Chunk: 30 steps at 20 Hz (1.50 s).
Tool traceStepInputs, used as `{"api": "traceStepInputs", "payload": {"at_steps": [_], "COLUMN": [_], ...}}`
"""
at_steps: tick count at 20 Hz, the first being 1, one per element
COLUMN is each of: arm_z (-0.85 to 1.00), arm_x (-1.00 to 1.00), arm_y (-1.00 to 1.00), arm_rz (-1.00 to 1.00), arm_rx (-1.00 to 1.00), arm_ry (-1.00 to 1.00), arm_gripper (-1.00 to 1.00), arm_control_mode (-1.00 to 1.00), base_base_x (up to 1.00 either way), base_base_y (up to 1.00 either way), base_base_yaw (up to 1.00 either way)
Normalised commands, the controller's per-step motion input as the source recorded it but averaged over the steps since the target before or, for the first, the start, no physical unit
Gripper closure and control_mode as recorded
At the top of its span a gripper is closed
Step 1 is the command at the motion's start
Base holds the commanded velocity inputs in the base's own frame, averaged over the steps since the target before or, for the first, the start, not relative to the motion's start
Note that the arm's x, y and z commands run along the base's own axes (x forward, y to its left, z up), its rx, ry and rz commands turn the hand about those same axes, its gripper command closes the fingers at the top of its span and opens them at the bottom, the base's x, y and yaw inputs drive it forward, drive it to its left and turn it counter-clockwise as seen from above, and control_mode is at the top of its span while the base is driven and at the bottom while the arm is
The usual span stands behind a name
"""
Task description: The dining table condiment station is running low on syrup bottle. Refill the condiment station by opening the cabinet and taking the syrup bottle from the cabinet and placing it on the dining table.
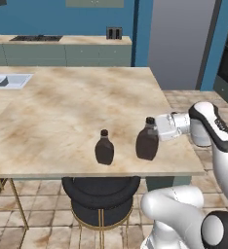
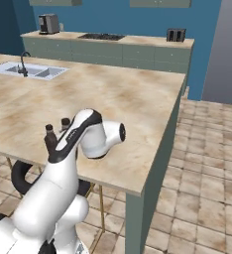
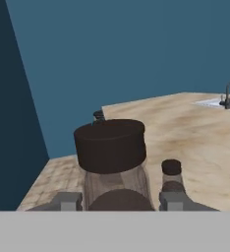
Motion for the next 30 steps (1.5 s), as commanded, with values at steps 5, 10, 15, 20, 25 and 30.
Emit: {"api": "traceStepInputs", "payload": {"at_steps": [5, 10, 15, 20, 25, 30], "arm_z": [-0.12, -0.16, -0.24, -0.35, -0.41, -0.38], "arm_x": [0.26, 0.29, 0.33, 0.35, 0.35, 0.36], "arm_y": [0.0, 0.0, 0.0, 0.0, 0.0, 0.0], "arm_rz": [0.0, 0.0, 0.0, 0.0, 0.0, 0.0], "arm_rx": [-0.02, 0.0, 0.0, 0.0, -0.01, 0.0], "arm_ry": [0.0, 0.0, 0.0, 0.0, 0.0, 0.0], "arm_gripper": [1.0, 1.0, 1.0, 1.0, 1.0, 1.0], "arm_control_mode": [-1.0, -1.0, -1.0, -1.0, -1.0, -1.0], "base_base_x": [0.0, 0.0, 0.0, 0.0, 0.0, 0.0], "base_base_y": [0.0, 0.0, 0.0, 0.0, 0.0, 0.0], "base_base_yaw": [0.0, 0.0, 0.0, 0.0, 0.0, 0.0]}}
